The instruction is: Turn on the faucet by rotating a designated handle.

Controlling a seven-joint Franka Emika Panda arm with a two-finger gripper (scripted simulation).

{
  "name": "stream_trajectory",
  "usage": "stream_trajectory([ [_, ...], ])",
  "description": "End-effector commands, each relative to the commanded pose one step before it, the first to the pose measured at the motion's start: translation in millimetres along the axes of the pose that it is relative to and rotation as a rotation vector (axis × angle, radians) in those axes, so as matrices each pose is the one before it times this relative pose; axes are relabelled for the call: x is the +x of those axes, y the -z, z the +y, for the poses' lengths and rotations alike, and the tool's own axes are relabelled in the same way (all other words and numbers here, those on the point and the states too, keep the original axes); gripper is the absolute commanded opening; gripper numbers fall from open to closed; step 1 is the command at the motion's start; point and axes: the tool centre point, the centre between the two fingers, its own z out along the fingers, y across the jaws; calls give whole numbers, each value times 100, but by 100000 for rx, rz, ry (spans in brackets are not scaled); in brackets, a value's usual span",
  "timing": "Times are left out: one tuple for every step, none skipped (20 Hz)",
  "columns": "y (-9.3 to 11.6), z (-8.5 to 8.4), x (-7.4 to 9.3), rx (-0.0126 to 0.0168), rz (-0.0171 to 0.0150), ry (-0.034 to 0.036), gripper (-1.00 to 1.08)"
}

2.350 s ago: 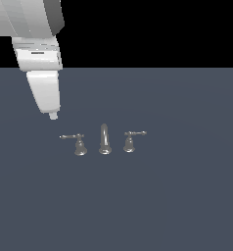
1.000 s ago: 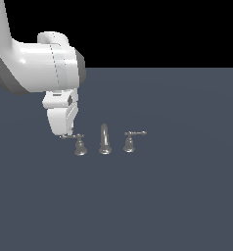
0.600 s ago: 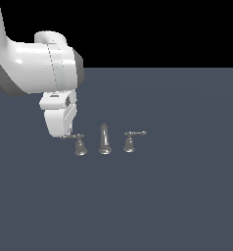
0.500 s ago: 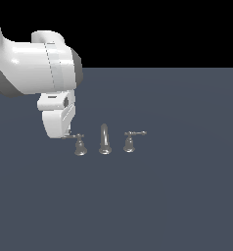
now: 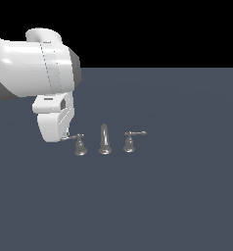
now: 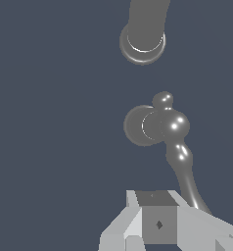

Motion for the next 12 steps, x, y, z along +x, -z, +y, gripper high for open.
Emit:
stream_trajectory([
  [4, 1020, 99, -589, 218, 320, -100],
  [2, 343, 39, -42, -3, 88, -100],
  [2, 344, 39, -42, -3, 88, -100],
  [-3, 347, 29, -51, -4, 108, -100],
  [2, 346, 40, -42, -3, 88, -100],
  [2, 348, 40, -42, -3, 88, -100],
  [3, 349, 40, -42, -3, 88, -100],
  [3, 350, 40, -42, -4, 88, -100],
  [-2, 353, 31, -51, -5, 108, -100],
  [3, 352, 41, -41, -4, 88, -100],
  [4, 353, 41, -41, -5, 88, -100],
  [0, 0, 0, 0, 0, 0, -100],
])
